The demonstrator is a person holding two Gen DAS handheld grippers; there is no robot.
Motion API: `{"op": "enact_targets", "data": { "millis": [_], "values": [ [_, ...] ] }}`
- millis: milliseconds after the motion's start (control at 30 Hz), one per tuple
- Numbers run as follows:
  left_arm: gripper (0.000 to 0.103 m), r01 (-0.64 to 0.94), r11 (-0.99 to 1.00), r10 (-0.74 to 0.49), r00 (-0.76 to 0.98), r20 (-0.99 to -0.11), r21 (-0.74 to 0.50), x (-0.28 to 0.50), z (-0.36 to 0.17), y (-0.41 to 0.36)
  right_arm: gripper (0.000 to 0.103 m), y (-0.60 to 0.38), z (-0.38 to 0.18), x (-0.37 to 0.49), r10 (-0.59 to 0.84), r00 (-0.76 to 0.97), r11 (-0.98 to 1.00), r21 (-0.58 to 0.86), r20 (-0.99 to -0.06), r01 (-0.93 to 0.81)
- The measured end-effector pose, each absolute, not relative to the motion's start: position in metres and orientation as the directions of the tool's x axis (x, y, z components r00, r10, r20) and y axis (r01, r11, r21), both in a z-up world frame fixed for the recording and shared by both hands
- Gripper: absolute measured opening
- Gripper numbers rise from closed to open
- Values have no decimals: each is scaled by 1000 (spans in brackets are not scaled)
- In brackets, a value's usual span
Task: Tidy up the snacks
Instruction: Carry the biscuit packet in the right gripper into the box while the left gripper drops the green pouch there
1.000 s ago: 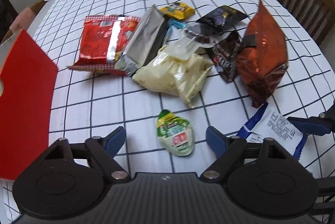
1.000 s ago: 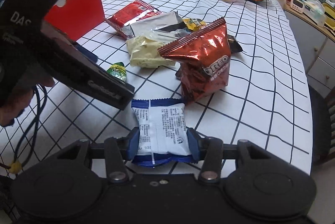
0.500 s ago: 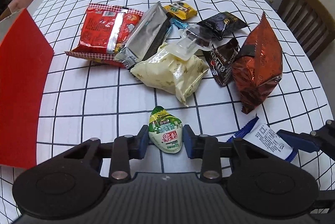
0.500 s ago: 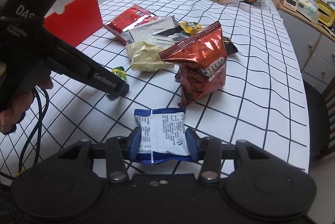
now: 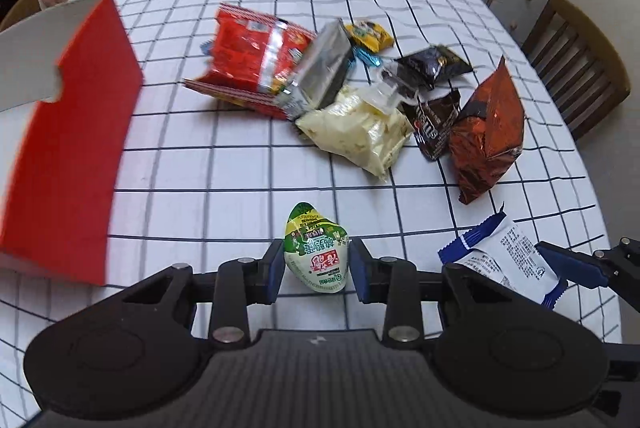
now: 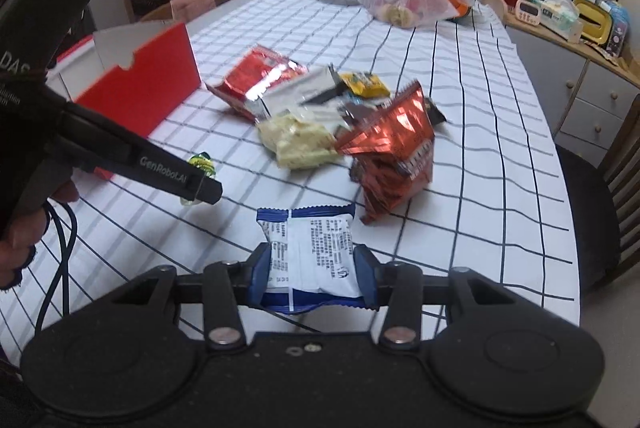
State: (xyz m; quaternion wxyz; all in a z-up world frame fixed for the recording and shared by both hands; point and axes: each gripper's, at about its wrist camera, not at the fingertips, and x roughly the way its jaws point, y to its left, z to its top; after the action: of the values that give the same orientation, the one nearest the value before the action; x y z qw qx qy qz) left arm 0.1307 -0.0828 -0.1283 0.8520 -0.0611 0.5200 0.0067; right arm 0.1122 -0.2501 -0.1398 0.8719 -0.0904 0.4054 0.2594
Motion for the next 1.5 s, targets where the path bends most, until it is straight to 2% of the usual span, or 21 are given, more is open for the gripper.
{"op": "enact_targets", "data": {
  "millis": [500, 867, 1233, 1500],
  "values": [
    [34, -70, 986, -85, 559, -825, -149, 90, -53, 10, 43, -160, -66, 81, 433, 620, 843, 51, -655, -535],
    [34, -131, 985, -10, 604, -797, -112, 80, -29, 100, 43, -68, -46, 85, 500, 618, 805, 63, -607, -590],
    [34, -180, 983, 79, 549, -832, -26, 98, -45, 189, 43, 31, -69, 114, 496, 538, 768, 56, -681, -637],
    [34, -159, 987, 76, 462, -884, 2, 123, -77, 233, 43, 79, -101, 133, 428, 504, 751, -14, -750, -660]
  ]
}}
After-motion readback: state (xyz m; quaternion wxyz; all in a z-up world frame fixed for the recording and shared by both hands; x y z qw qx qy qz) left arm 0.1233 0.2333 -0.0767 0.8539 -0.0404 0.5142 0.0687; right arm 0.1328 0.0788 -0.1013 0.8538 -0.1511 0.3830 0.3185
